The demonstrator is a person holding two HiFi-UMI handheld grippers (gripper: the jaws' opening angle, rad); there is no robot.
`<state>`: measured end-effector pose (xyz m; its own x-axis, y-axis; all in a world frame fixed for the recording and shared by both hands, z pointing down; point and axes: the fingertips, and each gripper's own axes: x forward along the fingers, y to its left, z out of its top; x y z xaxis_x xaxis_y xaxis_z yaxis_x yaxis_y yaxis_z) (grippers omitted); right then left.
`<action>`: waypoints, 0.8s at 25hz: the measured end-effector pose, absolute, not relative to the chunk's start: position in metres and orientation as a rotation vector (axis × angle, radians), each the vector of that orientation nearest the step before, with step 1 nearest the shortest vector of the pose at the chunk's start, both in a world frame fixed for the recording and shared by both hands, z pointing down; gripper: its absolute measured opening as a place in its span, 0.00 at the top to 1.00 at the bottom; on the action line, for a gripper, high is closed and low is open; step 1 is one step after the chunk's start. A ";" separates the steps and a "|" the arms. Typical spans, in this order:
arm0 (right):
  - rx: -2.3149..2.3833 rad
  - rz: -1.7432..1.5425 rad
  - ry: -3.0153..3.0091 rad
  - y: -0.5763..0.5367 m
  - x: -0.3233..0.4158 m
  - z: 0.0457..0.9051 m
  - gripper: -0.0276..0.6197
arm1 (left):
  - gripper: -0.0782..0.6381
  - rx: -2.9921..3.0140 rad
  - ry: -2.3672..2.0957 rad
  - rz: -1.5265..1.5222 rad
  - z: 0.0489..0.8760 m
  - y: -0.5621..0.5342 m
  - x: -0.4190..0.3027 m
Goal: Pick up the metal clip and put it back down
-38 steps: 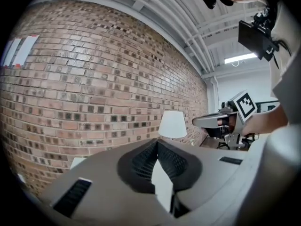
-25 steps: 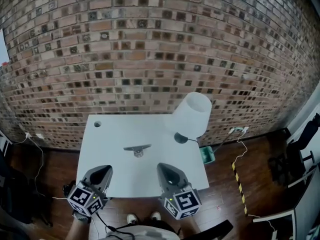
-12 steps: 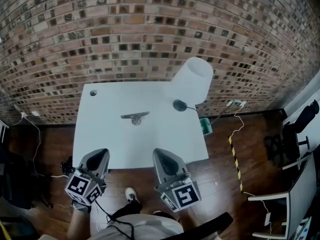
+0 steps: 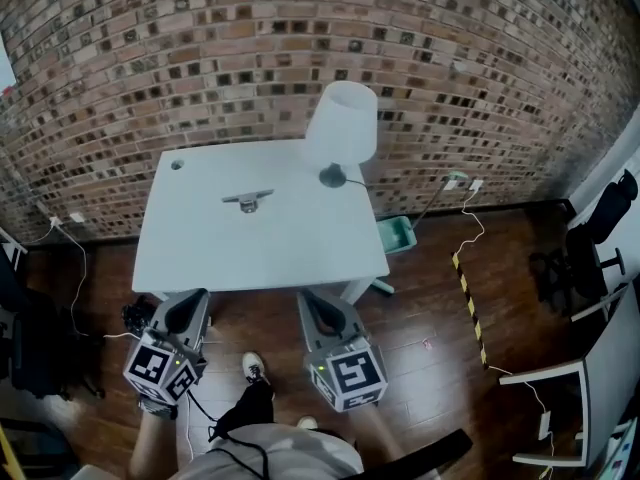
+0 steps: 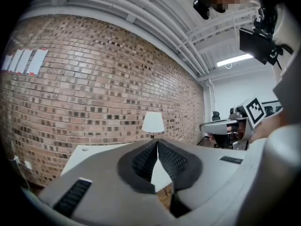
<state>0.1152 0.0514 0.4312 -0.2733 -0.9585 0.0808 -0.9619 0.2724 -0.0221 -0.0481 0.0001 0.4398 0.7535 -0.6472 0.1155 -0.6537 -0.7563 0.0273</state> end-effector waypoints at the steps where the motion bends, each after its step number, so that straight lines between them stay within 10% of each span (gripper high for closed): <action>1: 1.859 0.108 -2.474 0.068 0.119 0.433 0.99 | 0.89 2.876 -1.081 0.153 0.441 0.017 -0.045; 20: 1.899 0.040 -2.538 0.213 0.106 0.389 0.99 | 0.90 2.974 -1.132 0.096 0.395 0.180 -0.058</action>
<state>0.1059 0.2129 0.3887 -0.2821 -0.9594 -0.0081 -0.9586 0.2822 -0.0373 -0.0578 0.1799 0.3949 0.7454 -0.6653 0.0414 -0.6627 -0.7464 -0.0610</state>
